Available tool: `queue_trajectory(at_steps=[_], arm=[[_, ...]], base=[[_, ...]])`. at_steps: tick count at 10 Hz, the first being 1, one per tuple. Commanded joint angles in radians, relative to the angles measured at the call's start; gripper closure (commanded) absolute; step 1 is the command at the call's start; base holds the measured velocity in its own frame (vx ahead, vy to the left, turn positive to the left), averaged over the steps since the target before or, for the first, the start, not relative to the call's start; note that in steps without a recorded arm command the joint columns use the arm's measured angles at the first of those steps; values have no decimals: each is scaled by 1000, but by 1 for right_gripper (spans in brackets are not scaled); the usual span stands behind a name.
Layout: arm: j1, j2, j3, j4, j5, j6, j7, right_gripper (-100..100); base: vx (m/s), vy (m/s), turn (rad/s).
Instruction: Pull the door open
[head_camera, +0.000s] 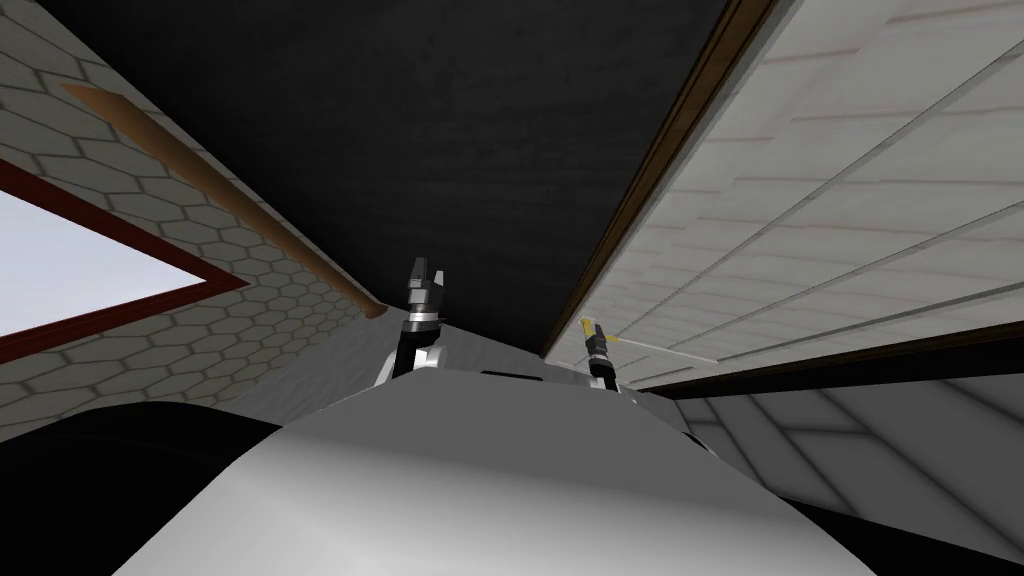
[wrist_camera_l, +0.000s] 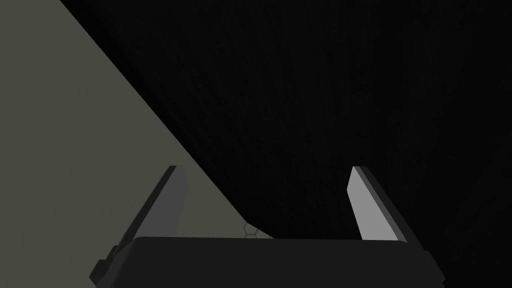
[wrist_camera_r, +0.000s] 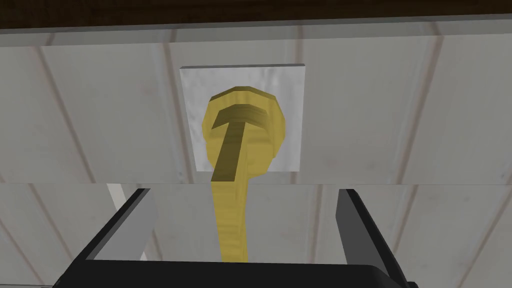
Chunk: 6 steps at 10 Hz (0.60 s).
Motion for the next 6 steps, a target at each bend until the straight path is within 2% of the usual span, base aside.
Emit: queue_trajectory(at_steps=[1,6], arm=[[-2,2,1,3,1,-2,3,100],[-2,2,1,3,1,-2,3,100]], base=[[-15,2,-28],[-15,3,-1]])
